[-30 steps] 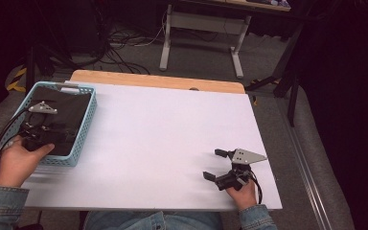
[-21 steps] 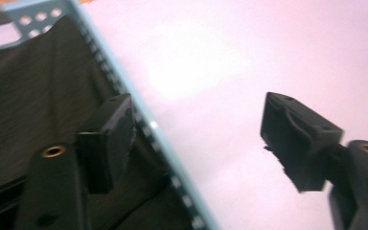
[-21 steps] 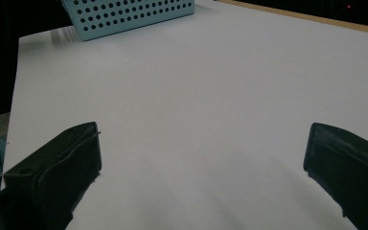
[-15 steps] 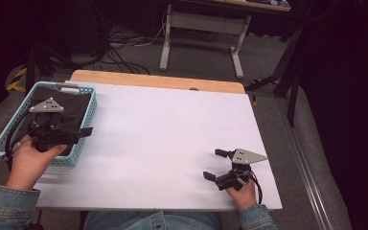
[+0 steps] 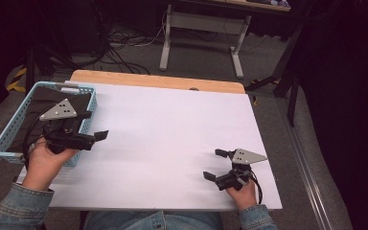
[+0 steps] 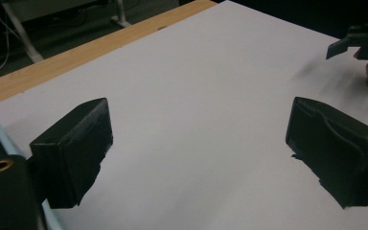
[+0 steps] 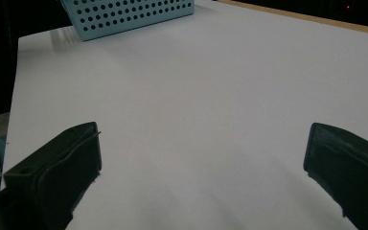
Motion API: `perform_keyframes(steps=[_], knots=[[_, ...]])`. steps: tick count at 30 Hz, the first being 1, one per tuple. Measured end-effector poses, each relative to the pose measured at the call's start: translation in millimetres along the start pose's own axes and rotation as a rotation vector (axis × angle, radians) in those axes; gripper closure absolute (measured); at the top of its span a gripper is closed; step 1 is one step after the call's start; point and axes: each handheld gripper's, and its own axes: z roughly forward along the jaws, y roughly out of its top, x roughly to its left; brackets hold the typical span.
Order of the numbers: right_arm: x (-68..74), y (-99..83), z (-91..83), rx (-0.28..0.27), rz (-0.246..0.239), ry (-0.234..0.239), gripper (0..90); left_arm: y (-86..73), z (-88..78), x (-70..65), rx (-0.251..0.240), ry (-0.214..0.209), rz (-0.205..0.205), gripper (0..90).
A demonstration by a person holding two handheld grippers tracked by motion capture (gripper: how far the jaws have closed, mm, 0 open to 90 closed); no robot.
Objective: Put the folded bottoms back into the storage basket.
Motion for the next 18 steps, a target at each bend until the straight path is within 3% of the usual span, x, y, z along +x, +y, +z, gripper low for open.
perform_keyframes(steps=[6, 11, 15, 18], knots=[[0.0, 0.0, -0.3, -0.001, -0.002, 0.000, 0.2, -3.9, 13.8, -8.7, -0.007, -0.055, 0.025, 5.2], [0.2, 0.0, -0.1, 0.000, -0.003, 0.002, 0.2, -8.7, 24.4, -14.7, -0.048, -0.136, 0.016, 2.8], [0.1, 0.0, -0.4, -0.002, -0.004, 0.002, 0.2, -14.7, 34.0, -18.9, -0.050, -0.167, 0.010, 2.6], [0.1, 0.0, -0.5, -0.003, -0.004, 0.003, 0.2, -21.9, 38.9, -20.8, -0.080, -0.182, 0.013, 2.5]])
